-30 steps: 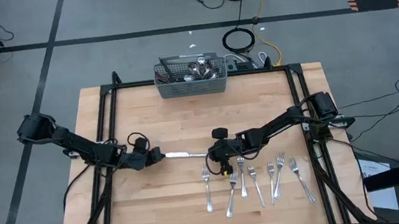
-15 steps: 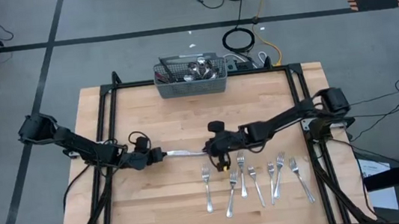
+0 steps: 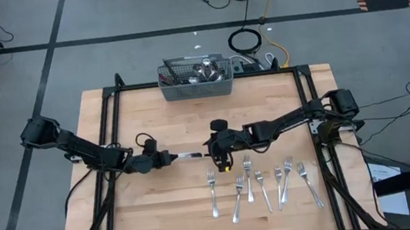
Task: Sort silverware
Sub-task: Put the silver knife into the gray utensil holder
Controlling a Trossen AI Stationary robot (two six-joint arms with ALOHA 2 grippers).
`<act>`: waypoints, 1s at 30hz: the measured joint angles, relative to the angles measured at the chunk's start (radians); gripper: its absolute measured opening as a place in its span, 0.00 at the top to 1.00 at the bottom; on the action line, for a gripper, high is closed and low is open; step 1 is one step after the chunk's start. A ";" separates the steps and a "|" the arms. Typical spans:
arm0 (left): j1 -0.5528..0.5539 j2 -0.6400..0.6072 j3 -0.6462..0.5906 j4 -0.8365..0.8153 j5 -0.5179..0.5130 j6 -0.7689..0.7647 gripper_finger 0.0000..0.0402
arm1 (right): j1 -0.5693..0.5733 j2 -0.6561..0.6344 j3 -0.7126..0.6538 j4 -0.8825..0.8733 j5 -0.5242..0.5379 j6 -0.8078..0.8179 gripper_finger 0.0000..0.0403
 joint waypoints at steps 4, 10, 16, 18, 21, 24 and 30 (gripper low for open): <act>0.000 -0.001 0.031 0.001 -0.017 0.025 1.00 | -0.003 0.005 0.000 -0.008 -0.004 -0.007 0.58; 0.000 -0.002 0.066 0.002 -0.045 0.051 1.00 | 0.003 0.007 0.000 -0.006 -0.016 0.008 0.57; 0.000 -0.003 0.084 0.006 -0.059 0.056 1.00 | 0.001 0.093 0.081 -0.071 -0.014 0.011 0.52; 0.000 -0.003 0.087 0.006 -0.064 0.057 1.00 | 0.001 0.125 0.121 -0.099 0.020 0.015 0.51; 0.000 -0.003 0.087 0.008 -0.066 0.057 1.00 | -0.002 0.160 0.175 -0.135 0.035 0.011 0.51; -0.001 -0.003 0.087 0.011 -0.075 0.057 1.00 | -0.006 0.183 0.217 -0.170 0.031 0.011 0.51; -0.001 -0.004 0.087 0.041 -0.102 0.058 1.00 | -0.002 0.224 0.232 -0.184 0.030 0.064 0.51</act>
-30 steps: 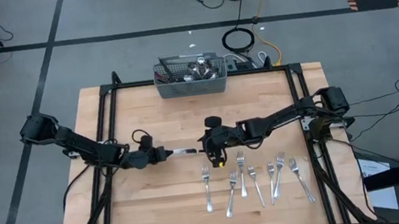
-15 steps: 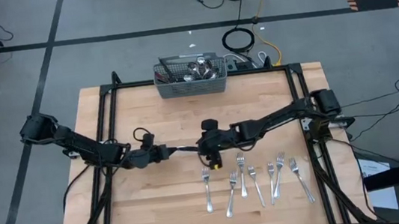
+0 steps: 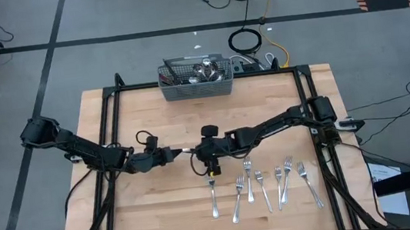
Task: Sort silverware
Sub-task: Put the silver knife into the gray utensil holder
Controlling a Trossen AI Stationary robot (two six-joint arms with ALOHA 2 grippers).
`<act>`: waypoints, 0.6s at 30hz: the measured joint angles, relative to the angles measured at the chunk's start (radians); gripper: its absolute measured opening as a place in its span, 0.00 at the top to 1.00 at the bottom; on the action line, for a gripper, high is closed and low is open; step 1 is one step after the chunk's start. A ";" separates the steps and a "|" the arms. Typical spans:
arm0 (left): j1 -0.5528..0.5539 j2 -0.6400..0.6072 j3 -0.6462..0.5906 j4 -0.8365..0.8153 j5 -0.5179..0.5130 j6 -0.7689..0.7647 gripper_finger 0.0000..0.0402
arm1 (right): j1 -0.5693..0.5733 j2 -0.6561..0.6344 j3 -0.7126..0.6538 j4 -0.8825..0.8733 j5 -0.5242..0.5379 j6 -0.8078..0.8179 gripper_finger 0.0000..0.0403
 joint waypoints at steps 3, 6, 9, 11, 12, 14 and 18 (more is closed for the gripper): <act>0.000 0.000 0.000 0.017 -0.001 0.027 1.00 | -0.001 0.005 0.000 -0.020 0.003 0.029 0.51; 0.000 0.000 0.000 0.033 -0.001 0.049 1.00 | -0.001 0.012 0.000 -0.022 0.052 0.034 0.55; 0.000 0.000 0.001 0.043 -0.005 0.051 1.00 | -0.001 0.012 0.000 -0.031 0.087 0.025 0.70; 0.000 0.000 0.001 0.042 -0.003 0.052 1.00 | -0.001 0.012 0.000 -0.030 0.092 0.025 0.84; -0.001 0.000 0.001 0.040 -0.003 0.058 1.00 | -0.001 0.012 0.000 -0.030 0.089 0.021 0.88; 0.000 0.000 0.001 0.043 -0.004 0.069 1.00 | -0.001 0.012 0.000 -0.029 0.099 0.015 0.88; 0.000 0.000 0.001 0.058 -0.025 0.071 0.97 | 0.000 0.000 0.000 -0.035 0.116 0.014 0.88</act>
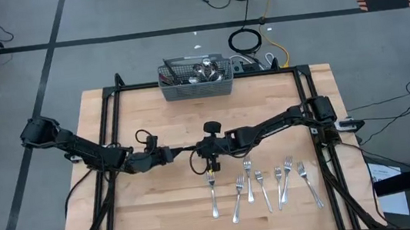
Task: Sort silverware
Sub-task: Put the silver knife into the gray utensil holder
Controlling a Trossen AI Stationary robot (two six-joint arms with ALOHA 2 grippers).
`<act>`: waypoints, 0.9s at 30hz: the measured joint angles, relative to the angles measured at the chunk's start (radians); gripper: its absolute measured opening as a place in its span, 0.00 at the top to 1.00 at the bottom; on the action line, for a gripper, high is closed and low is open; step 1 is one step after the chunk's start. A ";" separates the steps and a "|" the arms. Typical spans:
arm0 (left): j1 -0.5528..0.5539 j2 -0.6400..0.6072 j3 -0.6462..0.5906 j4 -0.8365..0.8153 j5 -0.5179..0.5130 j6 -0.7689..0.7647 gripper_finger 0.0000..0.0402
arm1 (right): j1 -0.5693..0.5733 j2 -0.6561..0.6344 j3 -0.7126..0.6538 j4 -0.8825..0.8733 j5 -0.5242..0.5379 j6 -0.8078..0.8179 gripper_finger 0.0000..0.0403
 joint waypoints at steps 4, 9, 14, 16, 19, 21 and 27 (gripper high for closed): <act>0.013 -0.004 0.000 0.098 -0.041 0.073 0.91 | -0.010 -0.052 0.000 -0.004 0.055 -0.024 0.88; 0.057 -0.067 0.000 0.213 -0.036 0.255 0.83 | -0.064 -0.122 0.000 -0.009 0.076 -0.025 0.88; 0.089 -0.234 0.000 0.157 -0.021 0.426 0.76 | -0.138 -0.176 0.000 0.001 0.098 -0.072 0.88; 0.096 -0.311 0.000 0.090 -0.020 0.474 0.75 | -0.174 -0.197 0.000 0.062 0.091 -0.107 0.88; 0.099 -0.418 0.000 -0.046 -0.001 0.524 0.74 | -0.230 -0.206 0.062 0.122 0.041 -0.161 0.88; 0.099 -0.475 0.000 -0.142 0.002 0.526 0.74 | -0.266 -0.185 0.150 0.124 0.000 -0.214 0.88; 0.098 -0.575 -0.002 -0.308 -0.001 0.522 0.74 | -0.405 -0.079 0.399 0.221 -0.211 -0.188 0.88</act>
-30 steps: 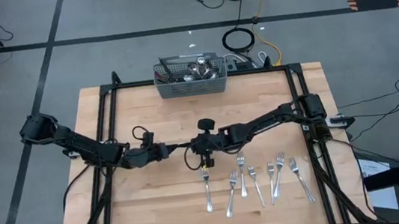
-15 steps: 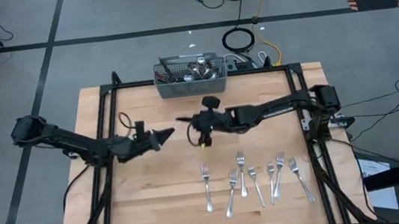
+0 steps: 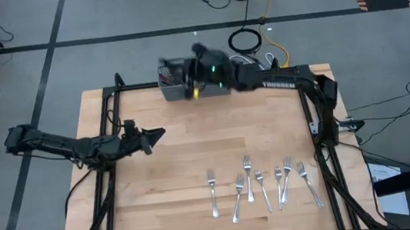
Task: Sort silverware
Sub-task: Put the silver knife into the gray utensil holder
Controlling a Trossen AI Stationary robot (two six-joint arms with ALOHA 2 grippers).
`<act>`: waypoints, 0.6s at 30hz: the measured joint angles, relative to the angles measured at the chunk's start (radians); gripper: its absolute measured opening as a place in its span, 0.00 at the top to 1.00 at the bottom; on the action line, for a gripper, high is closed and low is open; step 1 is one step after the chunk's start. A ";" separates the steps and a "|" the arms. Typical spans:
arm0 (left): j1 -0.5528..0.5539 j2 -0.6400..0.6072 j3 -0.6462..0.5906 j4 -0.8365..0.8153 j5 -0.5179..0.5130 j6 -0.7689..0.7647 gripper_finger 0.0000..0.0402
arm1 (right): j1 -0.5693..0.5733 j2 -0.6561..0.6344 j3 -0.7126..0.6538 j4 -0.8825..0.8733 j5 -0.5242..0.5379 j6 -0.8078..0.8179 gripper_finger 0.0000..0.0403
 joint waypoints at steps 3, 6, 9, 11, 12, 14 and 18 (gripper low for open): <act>0.000 -0.012 0.000 -0.024 -0.003 0.000 0.74 | -0.049 0.027 0.035 0.089 -0.043 0.029 0.88; 0.000 -0.013 0.000 -0.026 -0.003 0.001 0.74 | -0.083 0.077 0.034 0.221 -0.164 0.071 0.88; 0.000 -0.012 0.000 -0.030 -0.003 0.001 0.74 | -0.102 0.154 0.032 0.340 -0.196 0.171 0.88; 0.000 -0.012 0.000 -0.035 -0.004 0.001 0.74 | -0.105 0.200 0.032 0.393 -0.183 0.185 0.88; 0.000 -0.012 0.000 -0.036 -0.004 0.001 0.74 | -0.104 0.218 0.031 0.408 -0.162 0.178 0.88; 0.000 -0.012 0.000 -0.040 -0.004 0.001 0.74 | -0.100 0.241 0.031 0.426 -0.102 0.152 0.88; 0.000 -0.012 0.000 -0.072 -0.005 0.000 0.74 | -0.107 0.280 0.032 0.459 -0.097 0.132 0.88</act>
